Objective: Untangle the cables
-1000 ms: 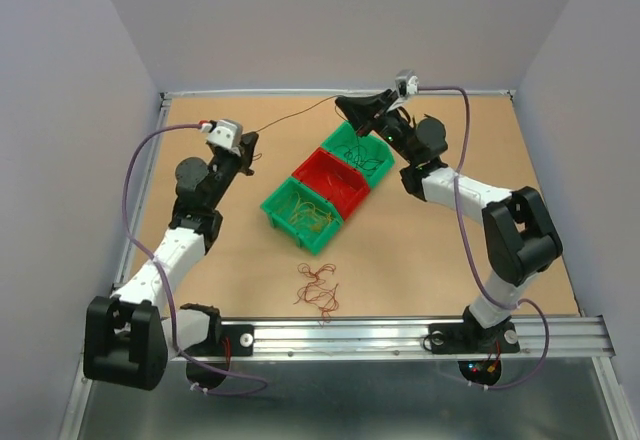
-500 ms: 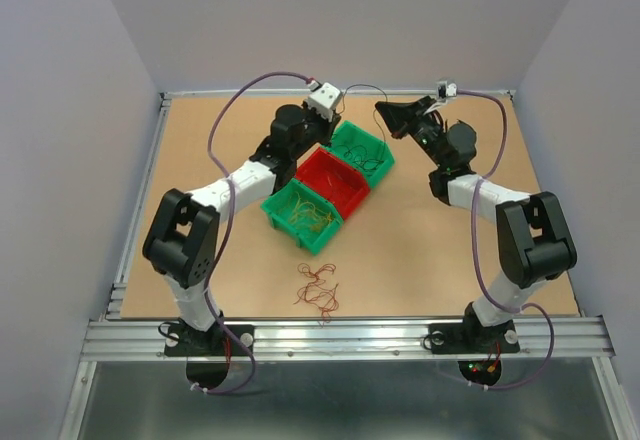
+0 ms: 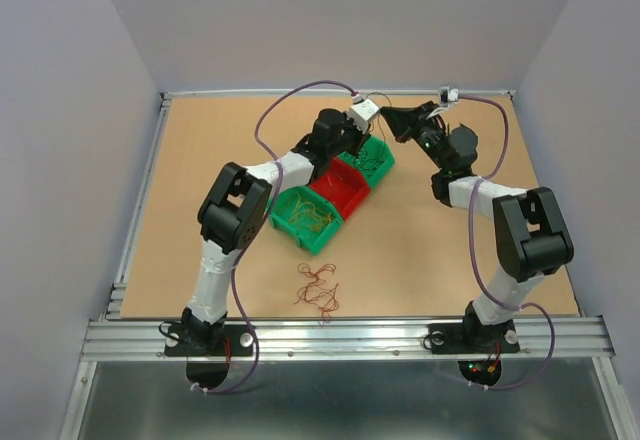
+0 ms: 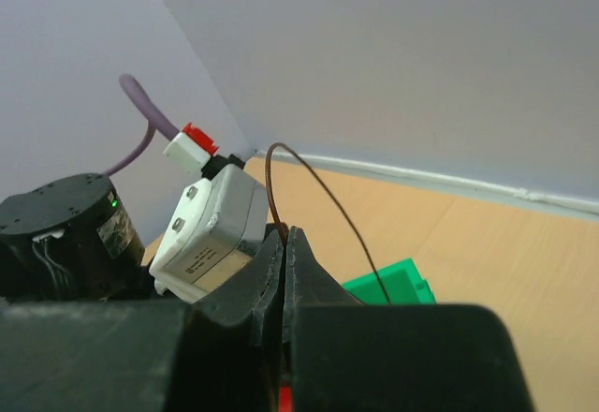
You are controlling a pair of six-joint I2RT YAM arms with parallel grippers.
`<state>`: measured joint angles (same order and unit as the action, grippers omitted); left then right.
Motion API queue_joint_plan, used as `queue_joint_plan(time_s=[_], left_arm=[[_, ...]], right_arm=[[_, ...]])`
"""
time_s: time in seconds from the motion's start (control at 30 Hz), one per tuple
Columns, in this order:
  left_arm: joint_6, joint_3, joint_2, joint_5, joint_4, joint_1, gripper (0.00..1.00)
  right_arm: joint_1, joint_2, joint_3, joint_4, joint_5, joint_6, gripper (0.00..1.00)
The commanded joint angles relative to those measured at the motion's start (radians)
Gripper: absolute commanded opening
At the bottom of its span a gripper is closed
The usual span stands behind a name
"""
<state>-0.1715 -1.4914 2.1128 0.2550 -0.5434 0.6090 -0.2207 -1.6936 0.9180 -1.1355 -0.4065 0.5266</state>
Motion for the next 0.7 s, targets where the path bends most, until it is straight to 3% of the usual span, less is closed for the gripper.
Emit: queue_joint_plan(time_s=[0.0,0.07,0.17,0.37,0.53,0.67], left_arm=[[-0.072,-0.153,0.038,0.036,0.013,0.000,0.14],[-0.065,-0.158,0.059,0.044,0.019,-0.002,0.14],[-0.063,-0.139,0.072,-0.023,0.019,-0.003,0.15],[-0.089,-0.081,-0.003,-0.054,0.000,-0.029,0.32],[-0.097,-0.032,-0.054,-0.036,-0.006,-0.032,0.40],[-0.100,-0.012,-0.082,-0.039,-0.001,-0.032,0.53]], right_arm=[[0.014,-0.046,0.012,-0.082,-0.022,-0.019,0.01],[0.015,-0.075,0.010,-0.102,-0.026,-0.023,0.00],[0.027,-0.150,0.002,-0.261,-0.052,-0.014,0.01],[0.099,-0.415,0.050,-0.683,-0.153,0.200,0.01],[0.112,-0.445,0.087,-0.656,-0.187,0.191,0.00],[0.112,-0.403,0.079,-0.561,-0.184,0.142,0.01]])
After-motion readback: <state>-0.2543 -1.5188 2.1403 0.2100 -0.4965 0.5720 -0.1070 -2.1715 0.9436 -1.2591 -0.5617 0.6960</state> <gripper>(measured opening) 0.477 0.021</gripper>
